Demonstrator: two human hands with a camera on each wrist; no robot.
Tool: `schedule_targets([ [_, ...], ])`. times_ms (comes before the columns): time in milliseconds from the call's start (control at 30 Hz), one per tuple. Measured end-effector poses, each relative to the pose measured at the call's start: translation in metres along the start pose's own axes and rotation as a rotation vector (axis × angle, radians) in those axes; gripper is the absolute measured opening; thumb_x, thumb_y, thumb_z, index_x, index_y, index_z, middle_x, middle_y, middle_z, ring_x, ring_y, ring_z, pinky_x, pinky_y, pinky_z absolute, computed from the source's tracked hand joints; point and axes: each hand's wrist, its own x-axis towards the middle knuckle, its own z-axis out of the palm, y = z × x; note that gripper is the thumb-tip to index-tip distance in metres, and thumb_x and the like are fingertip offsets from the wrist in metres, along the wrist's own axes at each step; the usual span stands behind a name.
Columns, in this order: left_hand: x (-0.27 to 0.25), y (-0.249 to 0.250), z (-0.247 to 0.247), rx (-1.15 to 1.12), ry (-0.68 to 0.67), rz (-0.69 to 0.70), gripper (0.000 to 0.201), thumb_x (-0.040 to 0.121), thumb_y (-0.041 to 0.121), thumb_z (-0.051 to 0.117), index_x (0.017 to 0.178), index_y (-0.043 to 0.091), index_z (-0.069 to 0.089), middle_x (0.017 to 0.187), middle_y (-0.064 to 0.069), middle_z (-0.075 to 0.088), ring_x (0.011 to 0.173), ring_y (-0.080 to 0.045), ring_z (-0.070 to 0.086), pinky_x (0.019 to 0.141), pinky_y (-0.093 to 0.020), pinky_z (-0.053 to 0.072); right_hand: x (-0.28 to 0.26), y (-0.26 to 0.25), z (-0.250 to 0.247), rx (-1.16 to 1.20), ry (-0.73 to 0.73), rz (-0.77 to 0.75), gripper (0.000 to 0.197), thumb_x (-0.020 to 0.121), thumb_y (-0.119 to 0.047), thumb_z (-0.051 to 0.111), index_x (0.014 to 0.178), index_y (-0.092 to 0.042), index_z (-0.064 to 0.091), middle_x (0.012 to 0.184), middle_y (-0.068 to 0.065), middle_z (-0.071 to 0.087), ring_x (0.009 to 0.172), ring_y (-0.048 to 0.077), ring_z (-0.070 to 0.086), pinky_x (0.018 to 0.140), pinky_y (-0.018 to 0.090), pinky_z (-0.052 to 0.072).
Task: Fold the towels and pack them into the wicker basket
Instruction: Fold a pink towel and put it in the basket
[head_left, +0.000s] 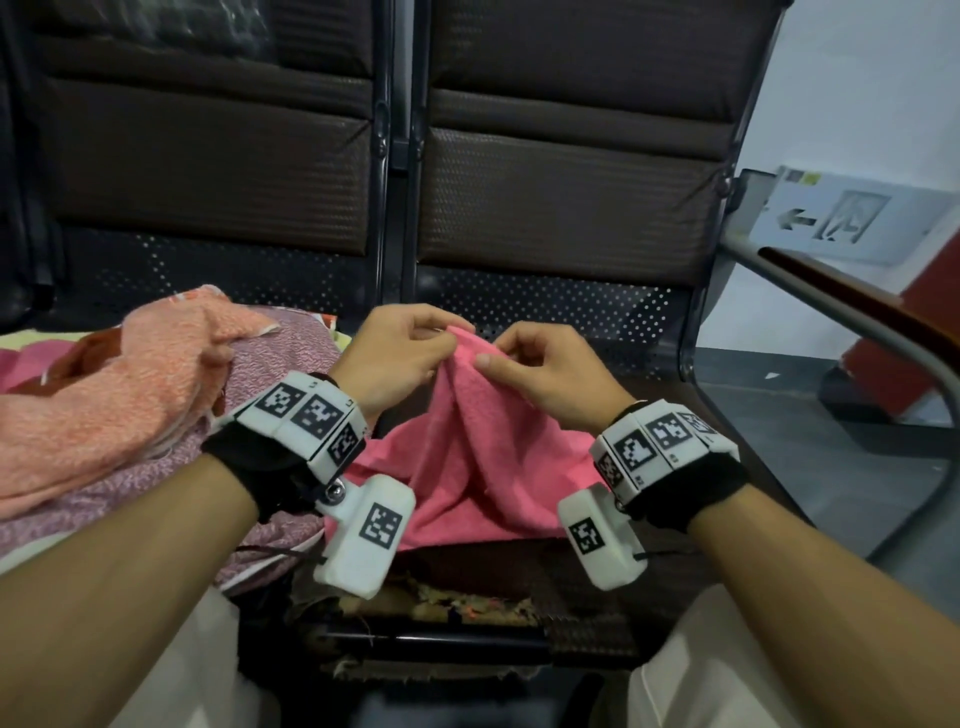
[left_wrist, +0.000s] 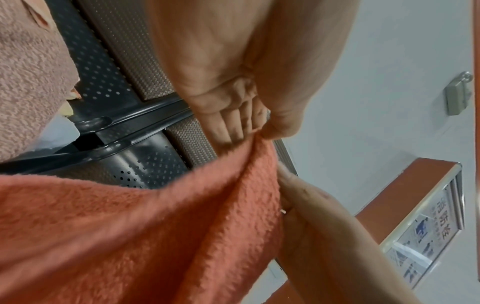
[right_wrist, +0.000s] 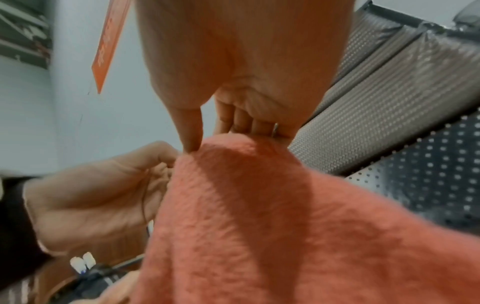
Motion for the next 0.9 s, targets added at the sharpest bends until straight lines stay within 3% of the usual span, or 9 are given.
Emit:
schedule_targets([
  [100, 0.006, -0.002, -0.009, 0.039, 0.132, 0.086, 0.023, 0.088, -0.003, 0.049, 0.093, 0.009, 0.068, 0.078, -0.003, 0.064, 0.067, -0.005, 0.055, 0.066, -0.021, 0.044, -0.004, 0.005, -0.002, -0.424, -0.201, -0.055, 0.034, 0.091, -0.043, 0.055, 0.064, -0.022, 0.053, 0.063, -0.006, 0.057, 0.059, 0.01, 0.052, 0.06, 0.029, 0.038],
  [200, 0.009, -0.005, -0.018, 0.063, 0.211, 0.131, 0.028, 0.09, -0.002, 0.044, 0.083, 0.018, 0.064, 0.074, 0.005, 0.058, 0.059, 0.003, 0.048, 0.057, -0.013, 0.037, -0.009, 0.006, -0.002, -0.669, -0.351, -0.024, 0.031, 0.094, -0.039, 0.05, 0.083, -0.012, 0.061, 0.087, 0.012, 0.067, 0.085, 0.029, 0.061, 0.074, 0.036, 0.046],
  [300, 0.009, -0.01, -0.021, 0.132, 0.261, 0.13, 0.033, 0.09, 0.0, 0.039, 0.074, 0.025, 0.054, 0.063, 0.003, 0.047, 0.045, 0.0, 0.039, 0.044, -0.015, 0.03, -0.011, -0.002, -0.005, -0.676, -0.221, -0.005, 0.025, 0.088, -0.04, 0.059, 0.095, -0.016, 0.055, 0.093, 0.011, 0.067, 0.092, 0.03, 0.062, 0.078, 0.039, 0.049],
  [400, 0.007, -0.008, -0.023, 0.177, 0.295, 0.143, 0.034, 0.089, -0.001, 0.035, 0.07, 0.023, 0.05, 0.058, 0.005, 0.042, 0.043, -0.002, 0.038, 0.04, -0.013, 0.028, -0.014, -0.014, -0.009, -0.535, -0.114, 0.045, 0.047, 0.078, -0.038, 0.072, 0.115, -0.024, 0.049, 0.087, 0.001, 0.066, 0.089, 0.025, 0.063, 0.081, 0.04, 0.051],
  [533, -0.01, -0.002, -0.026, 0.355, 0.086, 0.247, 0.025, 0.1, 0.03, 0.035, 0.094, 0.015, 0.054, 0.062, 0.006, 0.043, 0.048, -0.004, 0.039, 0.05, -0.027, 0.034, -0.019, -0.024, -0.011, -0.534, -0.191, 0.127, 0.026, 0.074, -0.035, 0.077, 0.097, -0.024, 0.071, 0.085, -0.001, 0.07, 0.086, 0.018, 0.066, 0.082, 0.039, 0.054],
  [633, -0.025, 0.005, -0.033, 0.564, -0.114, 0.307, 0.066, 0.081, 0.061, 0.024, 0.124, 0.015, 0.044, 0.079, 0.002, 0.051, 0.062, -0.006, 0.046, 0.06, -0.028, 0.036, -0.022, -0.024, -0.019, -0.48, -0.162, 0.124, 0.018, 0.07, -0.034, 0.081, 0.083, -0.022, 0.076, 0.074, -0.005, 0.07, 0.075, 0.009, 0.065, 0.072, 0.028, 0.054],
  [733, -0.031, 0.007, -0.043, 0.713, -0.247, 0.321, 0.058, 0.091, 0.044, 0.038, 0.139, 0.013, 0.032, 0.098, 0.003, 0.053, 0.081, -0.004, 0.049, 0.068, -0.01, 0.033, -0.027, -0.024, -0.028, -0.517, -0.114, 0.028, 0.018, 0.071, -0.036, 0.08, 0.072, -0.02, 0.073, 0.071, -0.005, 0.058, 0.071, 0.007, 0.053, 0.06, 0.018, 0.035],
  [800, -0.033, 0.006, -0.046, 0.802, -0.281, 0.295, 0.05, 0.096, 0.029, 0.046, 0.141, 0.012, 0.032, 0.12, -0.005, 0.05, 0.106, -0.013, 0.049, 0.08, -0.01, 0.029, -0.031, -0.022, -0.031, -0.49, -0.106, 0.014, 0.02, 0.076, -0.035, 0.076, 0.067, -0.024, 0.062, 0.075, -0.004, 0.052, 0.074, 0.009, 0.048, 0.058, 0.018, 0.03],
  [900, -0.036, 0.007, -0.046, 0.844, -0.279, 0.328, 0.034, 0.095, 0.023, 0.051, 0.127, 0.011, 0.048, 0.111, -0.009, 0.052, 0.103, -0.019, 0.05, 0.077, -0.013, 0.029, -0.038, -0.019, -0.032, -0.431, -0.091, 0.068, 0.023, 0.084, -0.034, 0.068, 0.069, -0.026, 0.052, 0.069, -0.011, 0.054, 0.066, 0.006, 0.049, 0.056, 0.015, 0.033],
])
